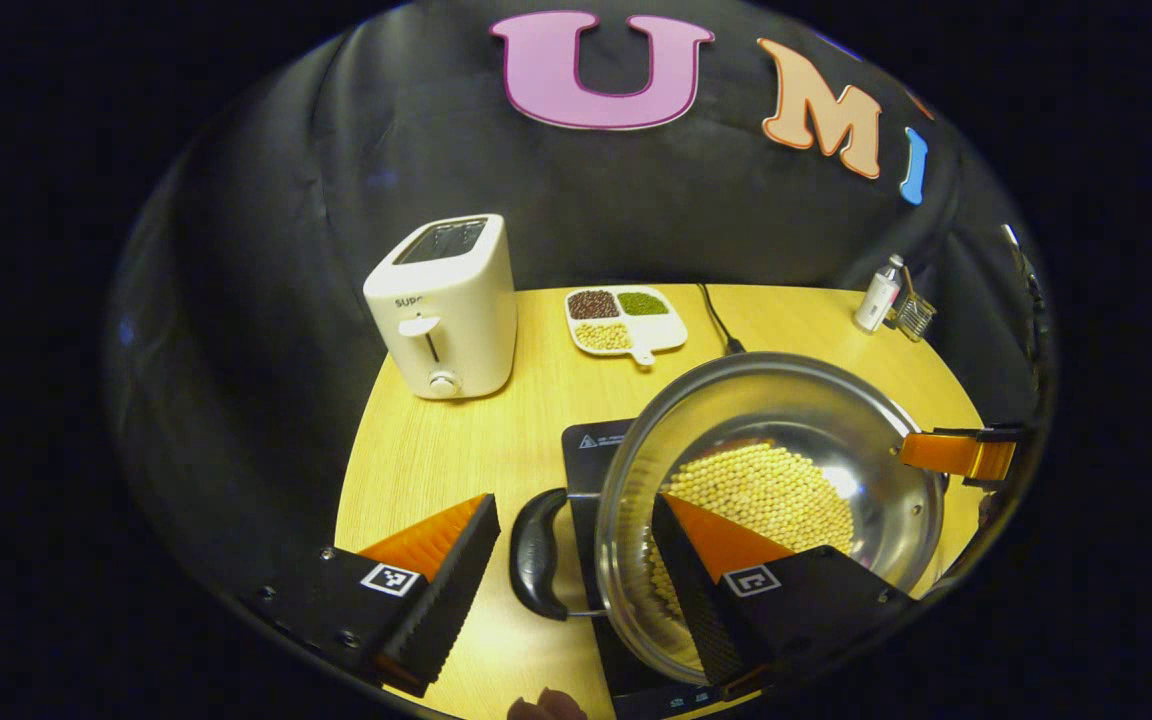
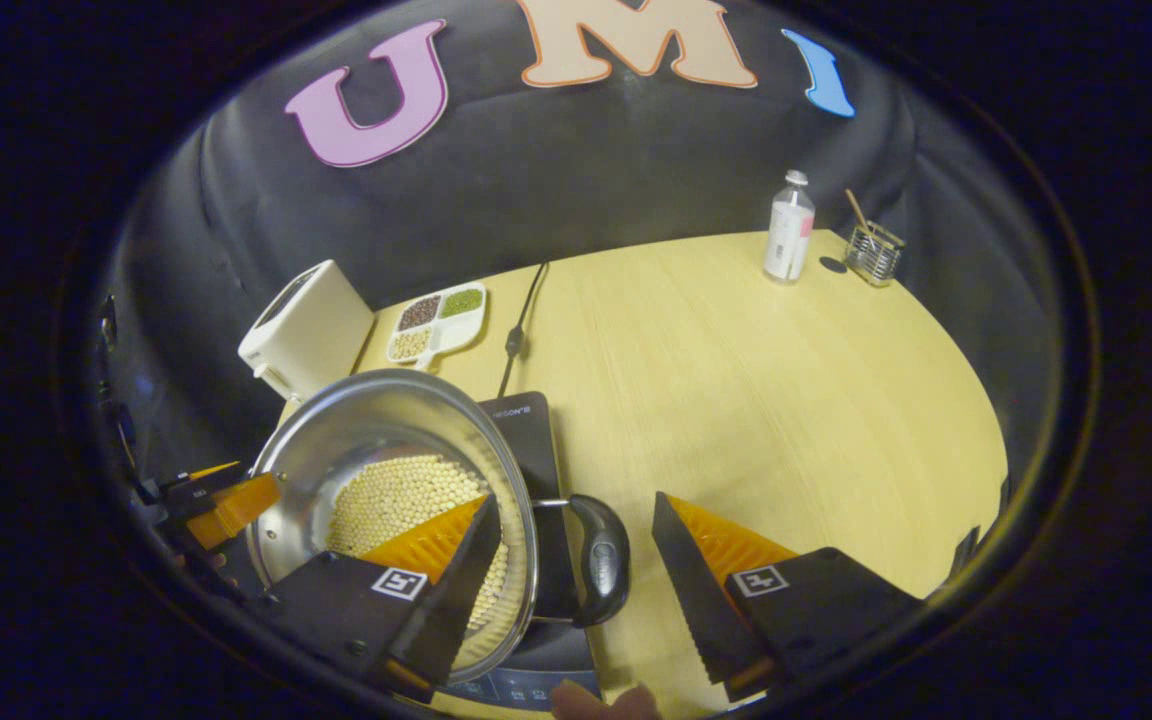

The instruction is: First push the handle of the pot to place it horizontally, then grasp the pot with both hands and set it on the induction cooktop.

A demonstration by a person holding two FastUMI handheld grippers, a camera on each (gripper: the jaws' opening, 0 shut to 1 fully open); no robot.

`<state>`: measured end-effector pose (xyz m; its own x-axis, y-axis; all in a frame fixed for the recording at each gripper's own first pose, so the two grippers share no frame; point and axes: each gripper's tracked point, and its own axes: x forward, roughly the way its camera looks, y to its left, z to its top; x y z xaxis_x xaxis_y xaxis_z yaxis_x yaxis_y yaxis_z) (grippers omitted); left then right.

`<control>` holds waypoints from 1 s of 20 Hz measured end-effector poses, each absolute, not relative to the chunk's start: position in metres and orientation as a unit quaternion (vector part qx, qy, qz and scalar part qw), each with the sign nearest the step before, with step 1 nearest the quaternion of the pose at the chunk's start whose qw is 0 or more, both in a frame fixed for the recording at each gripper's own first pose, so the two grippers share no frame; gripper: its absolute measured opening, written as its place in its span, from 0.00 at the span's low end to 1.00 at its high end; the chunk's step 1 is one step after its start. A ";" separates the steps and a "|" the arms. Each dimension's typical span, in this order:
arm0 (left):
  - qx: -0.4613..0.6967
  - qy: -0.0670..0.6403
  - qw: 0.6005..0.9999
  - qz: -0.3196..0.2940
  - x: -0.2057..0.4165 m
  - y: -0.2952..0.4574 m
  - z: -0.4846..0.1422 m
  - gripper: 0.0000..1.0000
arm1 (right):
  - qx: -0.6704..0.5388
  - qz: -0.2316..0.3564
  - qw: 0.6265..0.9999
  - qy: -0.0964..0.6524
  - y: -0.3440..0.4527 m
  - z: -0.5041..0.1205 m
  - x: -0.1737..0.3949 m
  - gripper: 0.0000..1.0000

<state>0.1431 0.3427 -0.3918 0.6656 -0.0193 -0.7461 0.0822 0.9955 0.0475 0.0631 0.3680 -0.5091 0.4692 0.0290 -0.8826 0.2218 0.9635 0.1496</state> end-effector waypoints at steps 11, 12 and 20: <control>0.110 0.318 0.940 0.055 0.135 0.316 -0.304 0.92 | 0.163 0.004 0.876 0.454 0.319 -0.447 0.072 0.94; 0.117 0.300 0.945 0.058 0.136 0.306 -0.289 0.92 | 0.163 0.010 0.881 0.444 0.308 -0.438 0.073 0.96; 0.104 0.217 0.968 0.073 0.100 0.194 -0.199 0.94 | 0.150 0.047 0.921 0.357 0.207 -0.362 0.065 0.94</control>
